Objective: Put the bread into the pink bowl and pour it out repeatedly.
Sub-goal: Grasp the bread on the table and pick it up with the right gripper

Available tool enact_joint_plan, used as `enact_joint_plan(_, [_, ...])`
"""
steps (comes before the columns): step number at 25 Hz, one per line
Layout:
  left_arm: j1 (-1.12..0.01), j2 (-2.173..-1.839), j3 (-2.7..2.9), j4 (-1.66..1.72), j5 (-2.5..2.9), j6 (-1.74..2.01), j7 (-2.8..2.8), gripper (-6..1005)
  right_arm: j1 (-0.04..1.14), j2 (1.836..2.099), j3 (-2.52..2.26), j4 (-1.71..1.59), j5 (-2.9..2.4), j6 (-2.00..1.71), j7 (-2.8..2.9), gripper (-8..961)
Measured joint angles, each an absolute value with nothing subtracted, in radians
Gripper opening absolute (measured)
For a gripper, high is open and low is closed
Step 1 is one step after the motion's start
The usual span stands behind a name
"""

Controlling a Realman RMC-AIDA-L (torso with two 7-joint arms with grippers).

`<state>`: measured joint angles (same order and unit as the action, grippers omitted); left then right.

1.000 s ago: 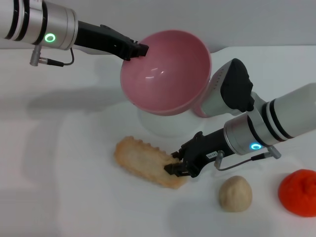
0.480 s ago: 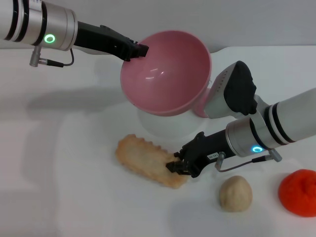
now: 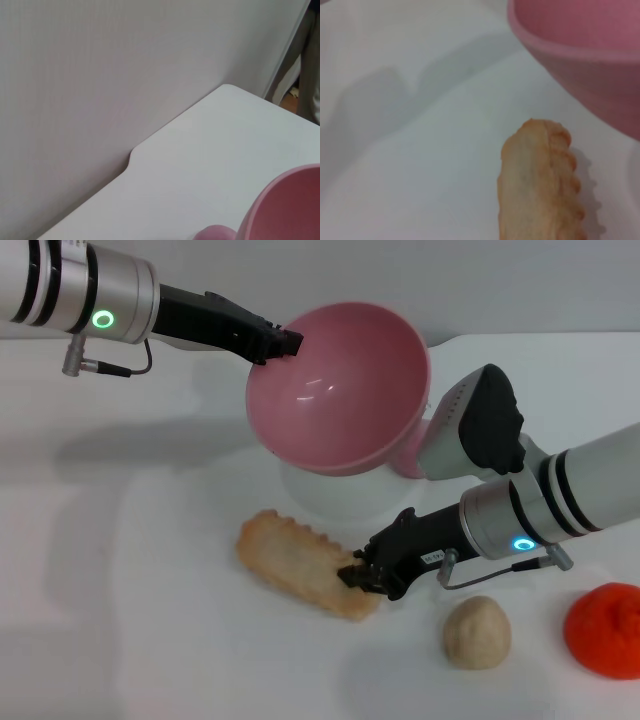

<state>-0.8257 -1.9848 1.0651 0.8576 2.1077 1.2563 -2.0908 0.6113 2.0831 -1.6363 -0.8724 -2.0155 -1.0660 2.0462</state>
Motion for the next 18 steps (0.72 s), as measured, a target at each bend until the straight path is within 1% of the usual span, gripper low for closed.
enact_joint_plan(7, [-0.825,-1.979,1.055,0.857,2.108,1.249,-2.093,43,0.565,2.084,-1.581,-0.925,-2.014,-1.04,2.046,160])
enact_joint_plan(18, [-0.823,-1.957,1.018,0.852,2.108,1.233,-2.092,43,0.507,2.086,-1.466,-0.928,-2.018,-0.904,2.031,144])
